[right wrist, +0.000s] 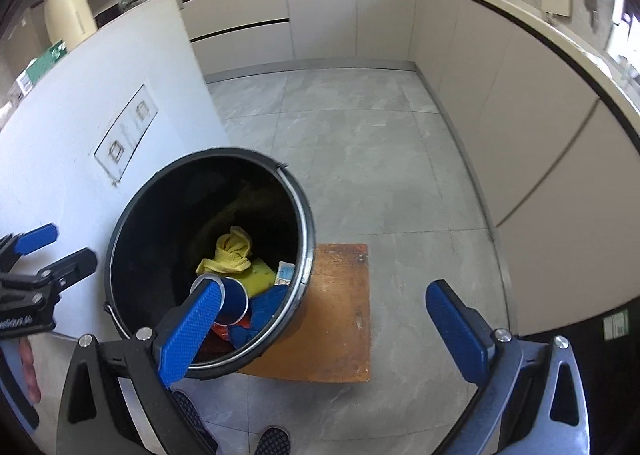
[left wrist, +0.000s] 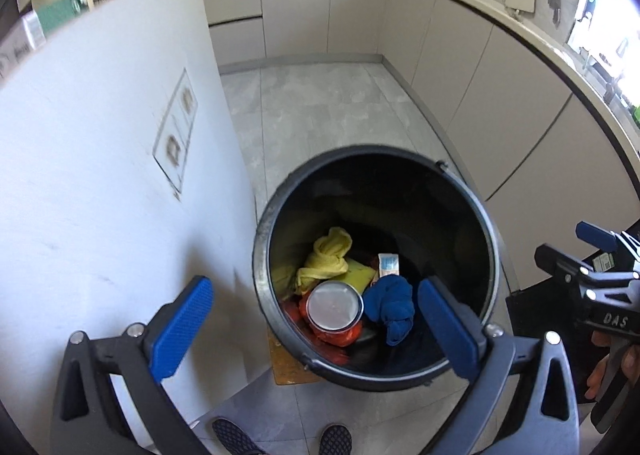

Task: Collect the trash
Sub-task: 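Open both grippers to drop the cup and towel into the bin, then move both open grippers back toward the island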

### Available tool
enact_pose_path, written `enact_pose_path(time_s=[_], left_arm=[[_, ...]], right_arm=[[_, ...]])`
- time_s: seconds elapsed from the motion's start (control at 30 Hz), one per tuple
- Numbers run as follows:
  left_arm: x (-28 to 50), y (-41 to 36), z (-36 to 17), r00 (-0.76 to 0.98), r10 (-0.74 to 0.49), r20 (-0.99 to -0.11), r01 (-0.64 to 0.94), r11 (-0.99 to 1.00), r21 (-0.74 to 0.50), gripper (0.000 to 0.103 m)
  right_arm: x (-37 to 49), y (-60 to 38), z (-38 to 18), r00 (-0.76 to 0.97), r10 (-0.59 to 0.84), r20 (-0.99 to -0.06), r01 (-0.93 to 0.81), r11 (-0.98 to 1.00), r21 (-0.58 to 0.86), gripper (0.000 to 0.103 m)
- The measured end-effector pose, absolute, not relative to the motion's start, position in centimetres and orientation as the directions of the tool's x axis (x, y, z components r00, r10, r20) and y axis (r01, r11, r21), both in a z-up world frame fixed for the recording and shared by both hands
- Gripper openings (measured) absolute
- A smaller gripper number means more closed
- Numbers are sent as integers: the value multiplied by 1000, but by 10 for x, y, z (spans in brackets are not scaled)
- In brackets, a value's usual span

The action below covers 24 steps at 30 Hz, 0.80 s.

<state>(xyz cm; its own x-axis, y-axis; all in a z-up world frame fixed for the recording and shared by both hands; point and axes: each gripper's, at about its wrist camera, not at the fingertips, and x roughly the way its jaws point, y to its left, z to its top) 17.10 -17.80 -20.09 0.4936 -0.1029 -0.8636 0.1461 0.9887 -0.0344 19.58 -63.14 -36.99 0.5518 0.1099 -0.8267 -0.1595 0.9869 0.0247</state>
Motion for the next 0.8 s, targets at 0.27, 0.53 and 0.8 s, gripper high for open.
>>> enact_pose_path(time_s=[0.27,0.53,0.8], left_arm=[[161,-169,-147,573,-119,-811,122,991,-59,103],[150,-142,-105,636,-112,-764,82,994,-78,103],[130,-94,-78,677,-63,-733,0,996,-86,103]], right_arm=[[175,-637,-320,599,83,-796,-73,996,48,103],[163,-616,-267,652,95,-753,-96,994,43,103],[150,-584,-233,689,141,-711,-136,989,65,103]])
